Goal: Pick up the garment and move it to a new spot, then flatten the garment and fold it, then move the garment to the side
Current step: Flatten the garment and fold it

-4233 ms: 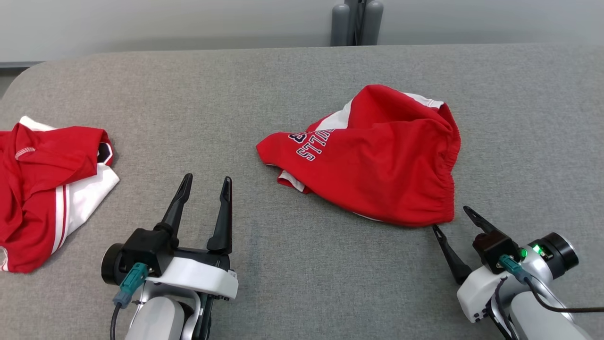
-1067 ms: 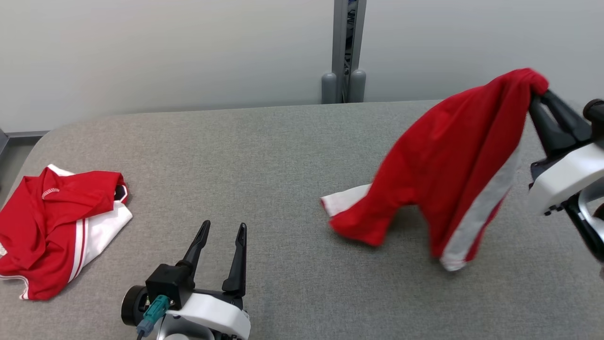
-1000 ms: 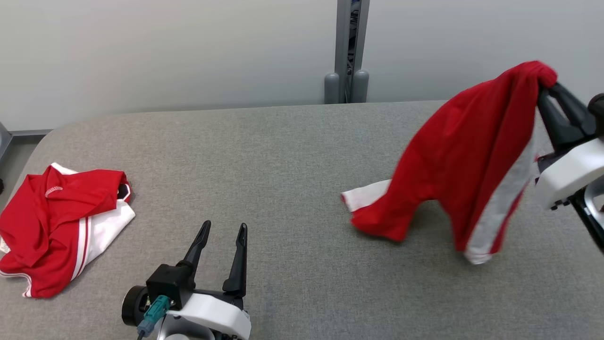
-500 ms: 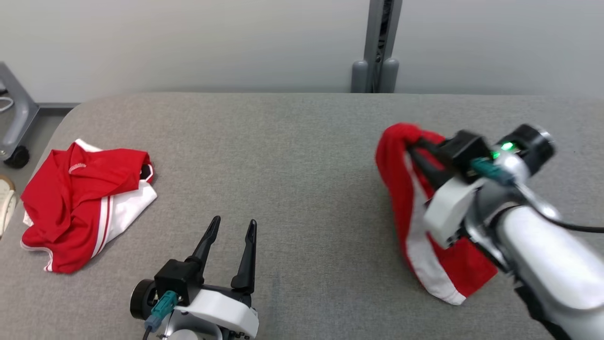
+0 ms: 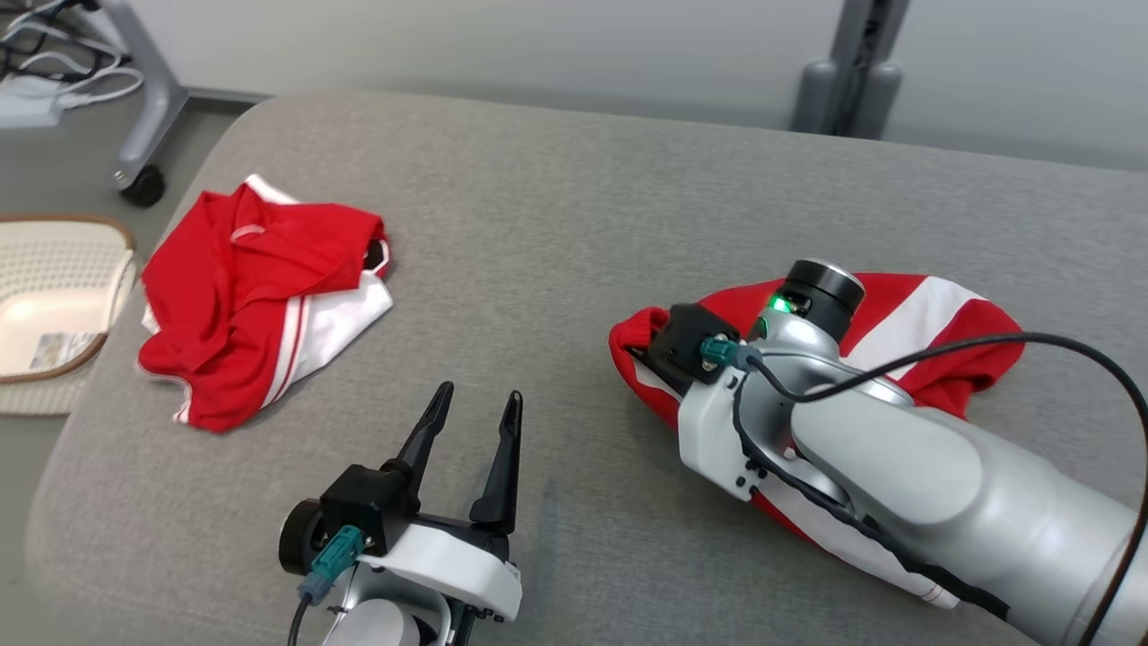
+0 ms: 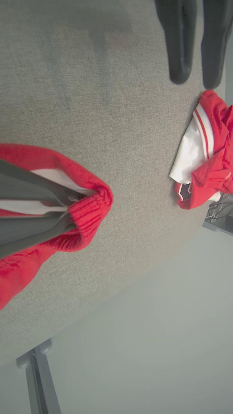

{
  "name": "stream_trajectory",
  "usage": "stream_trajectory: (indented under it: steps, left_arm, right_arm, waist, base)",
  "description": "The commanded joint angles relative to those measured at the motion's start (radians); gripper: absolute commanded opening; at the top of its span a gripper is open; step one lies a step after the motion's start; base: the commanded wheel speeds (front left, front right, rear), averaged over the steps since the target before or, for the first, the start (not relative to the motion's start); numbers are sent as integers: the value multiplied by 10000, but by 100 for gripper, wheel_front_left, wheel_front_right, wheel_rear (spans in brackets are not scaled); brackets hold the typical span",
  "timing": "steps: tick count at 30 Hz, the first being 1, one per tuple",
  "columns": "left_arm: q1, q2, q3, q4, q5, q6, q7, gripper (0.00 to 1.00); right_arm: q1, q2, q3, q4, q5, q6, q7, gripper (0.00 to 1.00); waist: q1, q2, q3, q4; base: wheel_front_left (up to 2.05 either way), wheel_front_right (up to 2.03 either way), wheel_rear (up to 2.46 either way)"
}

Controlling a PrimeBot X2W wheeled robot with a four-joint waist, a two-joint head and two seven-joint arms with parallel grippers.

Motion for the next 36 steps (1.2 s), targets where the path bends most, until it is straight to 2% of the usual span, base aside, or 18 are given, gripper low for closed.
stream_trajectory:
  steps: [1,6,7,8,14,21,31,36]
  left_arm:
    - [-179,42,-33,-19,-98,52,-12,100]
    - [-244,38,-228,-13,-266,137,-12,100]
    - [-254,42,-244,-13,-281,151,-12,100]
    - [-271,38,-260,-8,-308,141,-12,100]
    - [-258,41,-308,-10,-351,210,-12,100]
    - [-170,39,-164,92,-212,189,-12,100]
    - [65,39,304,140,65,168,-12,100]
    - [248,41,678,111,247,103,-12,100]
  right_arm:
    - [-198,126,51,192,90,-1,-86,0]
    - [122,647,107,468,-499,-1,380,0]
    - [107,668,93,486,-696,-1,355,43]
    - [173,691,90,574,-798,-1,444,100]
    - [276,956,107,785,-1128,-1,589,100]
    - [-28,933,99,727,-1247,-1,600,100]
    - [-864,896,80,1883,337,-1,-1135,100]
    - [-703,719,-491,2491,1174,-1,-2307,100]
  waist:
    - [0,0,260,471]
    - [0,0,392,1019]
    - [0,0,413,1087]
    - [0,0,425,1149]
    - [0,0,417,1273]
    - [0,0,166,967]
    - [0,0,-363,197]
    - [0,0,-636,-410]
  base:
    - [0,0,0]
    - [0,0,0]
    - [0,0,0]
    - [0,0,0]
    - [0,0,0]
    - [0,0,0]
    - [0,0,0]
    - [0,0,0]
